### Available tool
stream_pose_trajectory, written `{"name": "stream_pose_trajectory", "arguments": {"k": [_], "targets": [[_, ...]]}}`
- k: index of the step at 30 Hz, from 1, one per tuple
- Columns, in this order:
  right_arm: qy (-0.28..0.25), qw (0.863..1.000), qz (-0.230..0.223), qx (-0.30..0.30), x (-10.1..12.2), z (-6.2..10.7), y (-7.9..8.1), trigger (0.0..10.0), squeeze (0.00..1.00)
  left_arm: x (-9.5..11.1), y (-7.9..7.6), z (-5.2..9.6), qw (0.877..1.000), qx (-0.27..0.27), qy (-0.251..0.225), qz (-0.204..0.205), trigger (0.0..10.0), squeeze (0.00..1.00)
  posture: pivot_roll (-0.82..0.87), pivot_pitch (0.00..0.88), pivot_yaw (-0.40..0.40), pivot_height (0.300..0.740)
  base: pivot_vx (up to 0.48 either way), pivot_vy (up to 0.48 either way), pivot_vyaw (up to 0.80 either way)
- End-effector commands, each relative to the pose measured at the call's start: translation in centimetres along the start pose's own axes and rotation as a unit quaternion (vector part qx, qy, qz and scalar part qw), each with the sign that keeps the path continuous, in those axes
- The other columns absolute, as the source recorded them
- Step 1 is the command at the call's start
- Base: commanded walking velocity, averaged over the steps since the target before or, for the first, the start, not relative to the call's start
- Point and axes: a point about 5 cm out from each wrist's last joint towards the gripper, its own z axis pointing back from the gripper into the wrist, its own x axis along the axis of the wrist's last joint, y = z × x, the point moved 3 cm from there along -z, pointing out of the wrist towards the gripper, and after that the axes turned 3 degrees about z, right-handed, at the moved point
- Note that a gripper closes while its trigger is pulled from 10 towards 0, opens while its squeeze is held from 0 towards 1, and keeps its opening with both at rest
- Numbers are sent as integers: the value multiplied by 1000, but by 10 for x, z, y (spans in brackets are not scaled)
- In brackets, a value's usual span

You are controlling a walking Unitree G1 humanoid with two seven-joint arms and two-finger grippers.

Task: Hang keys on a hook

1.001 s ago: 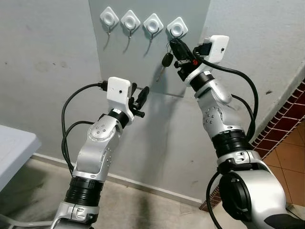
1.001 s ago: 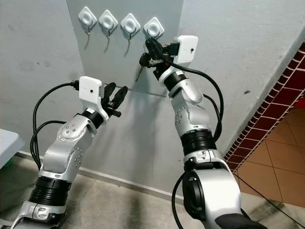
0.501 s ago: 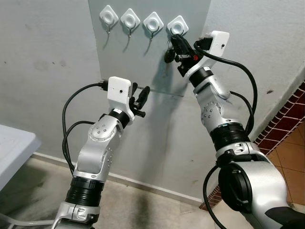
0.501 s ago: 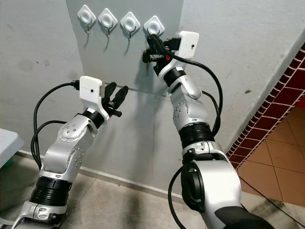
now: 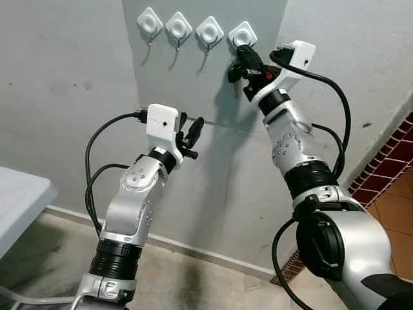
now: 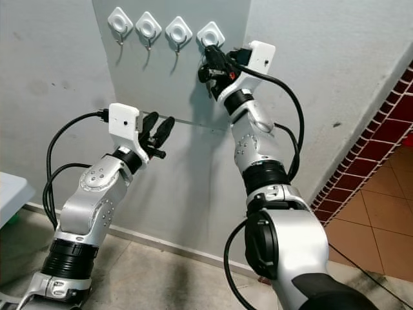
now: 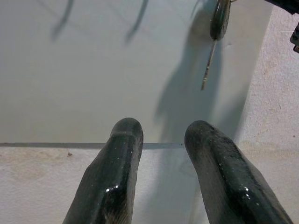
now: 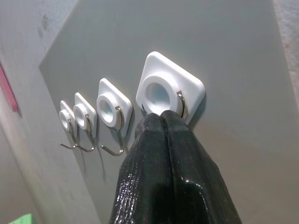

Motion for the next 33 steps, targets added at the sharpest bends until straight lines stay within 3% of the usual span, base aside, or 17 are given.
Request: {"name": "stream_pose_trajectory", "arguments": {"k": [1,13,23,24,25,26,33], "targets": [[-11,999,-20,-39,10,0,-15,10000,0,4,1,2,1000,4,-5,-3,10000,0,125,0,-37,740,0,0,0],[8,992,-90,-90,-12,16,-34,10000,0,6,4,2,1000,9,-6,-5,10000,0,136,0,-39,740,0,0,0],[16,990,-102,-97,-26,27,-37,10000,0,6,5,3,1000,12,-6,-5,10000,0,137,0,-37,740,0,0,0],[18,990,-100,-95,-27,27,-37,10000,812,6,5,2,1000,12,-6,-5,10000,0,136,0,-37,740,0,0,0],[18,990,-100,-95,-27,27,-37,10000,812,6,5,2,1000,12,-6,-5,10000,0,136,0,-37,740,0,0,0],[19,991,-95,-94,-28,28,-37,10000,1000,6,5,2,1000,12,-6,-5,10000,0,136,0,-37,740,0,0,0],[38,996,-29,-75,-43,41,-33,10000,1000,4,7,3,1000,25,-3,-9,10000,0,139,0,-39,740,0,0,0]]}}
